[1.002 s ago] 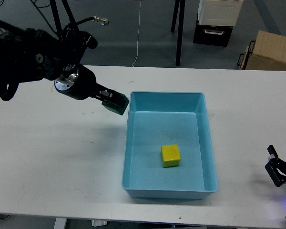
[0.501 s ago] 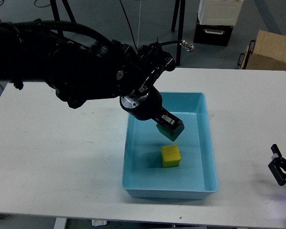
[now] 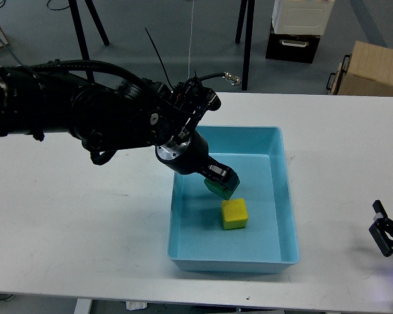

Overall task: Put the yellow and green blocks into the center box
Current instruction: 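Lift the green cube and carry it over the yellow cube in the bin, then lower the green cube onto the yellow cube and open the left gripper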

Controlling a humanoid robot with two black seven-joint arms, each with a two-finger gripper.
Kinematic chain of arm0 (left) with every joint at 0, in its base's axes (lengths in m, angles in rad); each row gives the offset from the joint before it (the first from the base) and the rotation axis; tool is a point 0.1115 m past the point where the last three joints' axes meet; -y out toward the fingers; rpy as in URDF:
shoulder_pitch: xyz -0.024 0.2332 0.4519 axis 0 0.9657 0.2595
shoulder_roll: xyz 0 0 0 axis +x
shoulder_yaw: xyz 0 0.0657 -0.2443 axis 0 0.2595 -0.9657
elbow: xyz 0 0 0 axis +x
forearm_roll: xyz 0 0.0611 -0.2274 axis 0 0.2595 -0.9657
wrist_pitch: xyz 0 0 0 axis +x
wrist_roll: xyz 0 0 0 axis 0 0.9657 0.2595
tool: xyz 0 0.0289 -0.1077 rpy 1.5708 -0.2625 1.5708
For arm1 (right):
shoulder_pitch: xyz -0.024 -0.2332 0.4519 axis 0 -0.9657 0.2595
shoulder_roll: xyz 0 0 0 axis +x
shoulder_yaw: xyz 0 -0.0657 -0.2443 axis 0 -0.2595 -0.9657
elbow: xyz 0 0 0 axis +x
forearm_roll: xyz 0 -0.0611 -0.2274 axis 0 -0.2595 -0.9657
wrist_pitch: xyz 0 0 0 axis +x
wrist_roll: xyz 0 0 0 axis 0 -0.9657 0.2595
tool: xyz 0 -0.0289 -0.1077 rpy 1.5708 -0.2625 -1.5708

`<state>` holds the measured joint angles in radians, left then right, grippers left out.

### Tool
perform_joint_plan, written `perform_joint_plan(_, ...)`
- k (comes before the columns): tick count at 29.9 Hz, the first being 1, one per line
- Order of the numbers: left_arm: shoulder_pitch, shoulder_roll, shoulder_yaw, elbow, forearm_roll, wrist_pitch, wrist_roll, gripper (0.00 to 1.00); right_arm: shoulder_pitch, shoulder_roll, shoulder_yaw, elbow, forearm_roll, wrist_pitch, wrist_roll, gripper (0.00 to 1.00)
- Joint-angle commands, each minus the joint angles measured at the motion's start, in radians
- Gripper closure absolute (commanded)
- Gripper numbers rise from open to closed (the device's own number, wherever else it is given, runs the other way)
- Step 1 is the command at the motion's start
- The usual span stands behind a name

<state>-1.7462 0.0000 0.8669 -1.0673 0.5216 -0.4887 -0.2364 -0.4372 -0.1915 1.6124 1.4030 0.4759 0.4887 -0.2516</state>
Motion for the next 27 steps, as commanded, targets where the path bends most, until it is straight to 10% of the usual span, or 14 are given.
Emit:
perform_joint_plan(1,0.008,0.0,-0.014,-0.008,0.0,0.0,-0.003,0.87,0.002,0.001,-0.005,-0.01,0.0,0.0,0.0,0.0)
perform_joint_plan(7,0.022,0.0,-0.062,-0.014,0.002,0.0,-0.003,0.66,0.0,0.0,-0.006,-0.012,0.0,0.0,0.0,0.0)
perform_joint_plan(13,0.063,0.0,-0.068,-0.011,0.0,0.0,-0.003,0.19,0.0,0.0,-0.006,-0.013,0.0,0.0,0.0,0.0)
perform_joint_plan(27,0.021,0.0,-0.192,0.139,-0.002,0.0,-0.008,0.07,0.002,0.0,-0.003,-0.013,0.0,0.0,0.0,0.0)
